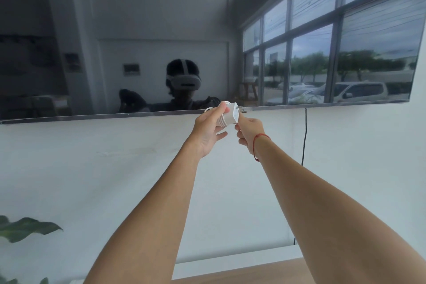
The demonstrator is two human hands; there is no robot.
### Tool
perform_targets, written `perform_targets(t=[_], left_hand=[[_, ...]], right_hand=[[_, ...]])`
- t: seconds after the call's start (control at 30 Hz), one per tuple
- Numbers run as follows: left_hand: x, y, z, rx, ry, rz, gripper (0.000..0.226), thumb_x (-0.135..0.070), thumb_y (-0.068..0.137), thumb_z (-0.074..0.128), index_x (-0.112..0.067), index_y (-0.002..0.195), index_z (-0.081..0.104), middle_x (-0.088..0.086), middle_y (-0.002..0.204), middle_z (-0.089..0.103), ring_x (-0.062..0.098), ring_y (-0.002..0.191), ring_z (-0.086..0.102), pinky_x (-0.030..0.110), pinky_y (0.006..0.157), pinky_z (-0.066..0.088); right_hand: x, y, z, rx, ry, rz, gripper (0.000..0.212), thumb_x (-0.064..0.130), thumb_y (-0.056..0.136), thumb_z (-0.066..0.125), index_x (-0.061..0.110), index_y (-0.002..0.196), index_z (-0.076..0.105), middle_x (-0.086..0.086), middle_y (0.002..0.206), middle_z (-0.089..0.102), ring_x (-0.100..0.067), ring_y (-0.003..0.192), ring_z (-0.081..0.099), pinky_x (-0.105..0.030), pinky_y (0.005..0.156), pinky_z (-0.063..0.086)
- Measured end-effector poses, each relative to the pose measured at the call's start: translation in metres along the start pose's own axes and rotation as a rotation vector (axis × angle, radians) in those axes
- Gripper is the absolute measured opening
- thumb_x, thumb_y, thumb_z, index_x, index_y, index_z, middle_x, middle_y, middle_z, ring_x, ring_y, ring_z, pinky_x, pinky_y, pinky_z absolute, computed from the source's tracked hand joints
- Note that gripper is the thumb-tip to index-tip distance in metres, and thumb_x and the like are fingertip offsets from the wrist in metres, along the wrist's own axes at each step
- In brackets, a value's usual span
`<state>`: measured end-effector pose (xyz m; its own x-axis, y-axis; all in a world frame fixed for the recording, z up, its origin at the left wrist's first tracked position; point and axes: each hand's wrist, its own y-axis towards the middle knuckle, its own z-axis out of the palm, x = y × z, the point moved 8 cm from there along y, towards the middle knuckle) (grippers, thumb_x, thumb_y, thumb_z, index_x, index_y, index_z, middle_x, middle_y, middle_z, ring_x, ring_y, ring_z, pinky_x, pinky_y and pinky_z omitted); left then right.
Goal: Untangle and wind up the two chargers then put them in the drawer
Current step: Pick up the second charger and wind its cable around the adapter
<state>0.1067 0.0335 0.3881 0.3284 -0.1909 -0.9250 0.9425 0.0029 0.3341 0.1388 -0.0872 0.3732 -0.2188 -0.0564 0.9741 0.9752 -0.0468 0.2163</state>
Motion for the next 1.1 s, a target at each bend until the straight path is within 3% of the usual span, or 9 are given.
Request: perform_targets(t=[0.1, 0.2, 0.33, 0.5, 0.57, 0.67, 0.77, 0.93, 1.1], left_hand=[[0.003, 0.001, -0.007, -0.054, -0.033, -0.007, 0.021, -0.041, 0.088, 0.064, -0.023, 0.097, 0.066, 0.010, 0.121, 0.064, 0.027, 0.113, 0.061, 0.051, 0.107, 0.037], [0.002, 0.000, -0.012, -0.125, -0.041, 0.003, 0.019, -0.042, 0.089, 0.062, -0.025, 0.096, 0.067, 0.007, 0.113, 0.067, 0.027, 0.109, 0.064, 0.048, 0.104, 0.040], [-0.005, 0.000, -0.021, -0.288, -0.085, 0.030, 0.018, -0.042, 0.087, 0.066, -0.025, 0.083, 0.071, 0.008, 0.106, 0.067, 0.025, 0.098, 0.062, 0.034, 0.072, 0.052], [-0.004, 0.001, -0.037, -0.397, 0.023, 0.050, 0.031, -0.043, 0.083, 0.070, -0.021, 0.105, 0.072, 0.006, 0.095, 0.065, 0.022, 0.065, 0.053, 0.022, 0.043, 0.039], [-0.005, 0.001, -0.040, -0.385, 0.043, 0.087, 0.027, -0.039, 0.085, 0.070, -0.018, 0.102, 0.072, 0.008, 0.090, 0.066, 0.021, 0.061, 0.055, 0.025, 0.048, 0.046], [-0.008, 0.002, -0.043, -0.362, 0.115, 0.141, 0.012, -0.040, 0.086, 0.068, -0.028, 0.089, 0.070, 0.003, 0.102, 0.070, 0.020, 0.088, 0.066, 0.031, 0.076, 0.056], [-0.011, 0.004, -0.042, -0.332, 0.159, 0.139, 0.012, -0.043, 0.086, 0.067, -0.032, 0.090, 0.068, -0.004, 0.103, 0.069, 0.015, 0.099, 0.065, 0.029, 0.076, 0.051], [-0.023, 0.007, -0.035, -0.294, 0.216, 0.074, 0.028, -0.053, 0.088, 0.057, -0.027, 0.083, 0.066, -0.005, 0.092, 0.065, 0.013, 0.086, 0.059, 0.030, 0.070, 0.049], [-0.019, 0.007, -0.026, -0.206, 0.165, 0.046, 0.038, -0.060, 0.083, 0.056, -0.025, 0.090, 0.067, 0.000, 0.103, 0.070, 0.018, 0.097, 0.061, 0.032, 0.073, 0.048]], right_hand=[[-0.002, -0.002, 0.011, 0.015, -0.017, 0.019, 0.042, 0.046, 0.093, 0.053, 0.011, 0.071, 0.058, 0.000, 0.062, 0.043, -0.013, 0.046, 0.029, -0.022, 0.042, 0.025], [-0.003, -0.004, 0.023, 0.058, -0.070, 0.025, 0.037, 0.035, 0.095, 0.048, 0.010, 0.071, 0.060, 0.000, 0.060, 0.042, -0.013, 0.045, 0.028, -0.020, 0.039, 0.024], [-0.008, -0.010, 0.040, 0.152, -0.306, 0.000, 0.038, 0.030, 0.093, 0.043, 0.009, 0.070, 0.065, 0.001, 0.060, 0.045, -0.015, 0.046, 0.032, -0.022, 0.043, 0.027], [0.002, -0.019, 0.057, 0.266, -0.464, -0.138, 0.042, 0.030, 0.091, 0.046, 0.013, 0.056, 0.062, 0.005, 0.054, 0.050, -0.016, 0.050, 0.036, -0.023, 0.049, 0.032], [0.015, -0.019, 0.053, 0.247, -0.440, -0.181, 0.040, 0.030, 0.088, 0.047, 0.011, 0.056, 0.061, 0.007, 0.050, 0.051, -0.016, 0.051, 0.035, -0.024, 0.050, 0.031], [0.035, -0.018, 0.045, 0.230, -0.288, -0.204, 0.039, 0.031, 0.089, 0.043, 0.006, 0.063, 0.059, 0.006, 0.047, 0.047, -0.013, 0.045, 0.031, -0.023, 0.045, 0.027], [0.049, -0.014, 0.041, 0.219, -0.243, -0.225, 0.032, 0.028, 0.084, 0.049, 0.004, 0.066, 0.061, 0.010, 0.042, 0.039, -0.012, 0.043, 0.028, -0.023, 0.045, 0.026], [0.067, -0.012, 0.035, 0.189, -0.235, -0.278, 0.028, 0.022, 0.084, 0.058, 0.006, 0.061, 0.059, 0.011, 0.038, 0.039, -0.010, 0.039, 0.029, -0.021, 0.045, 0.030], [0.081, -0.008, 0.027, 0.138, -0.220, -0.311, 0.039, 0.039, 0.086, 0.068, 0.009, 0.062, 0.064, 0.006, 0.045, 0.048, -0.011, 0.045, 0.041, -0.025, 0.055, 0.042]])
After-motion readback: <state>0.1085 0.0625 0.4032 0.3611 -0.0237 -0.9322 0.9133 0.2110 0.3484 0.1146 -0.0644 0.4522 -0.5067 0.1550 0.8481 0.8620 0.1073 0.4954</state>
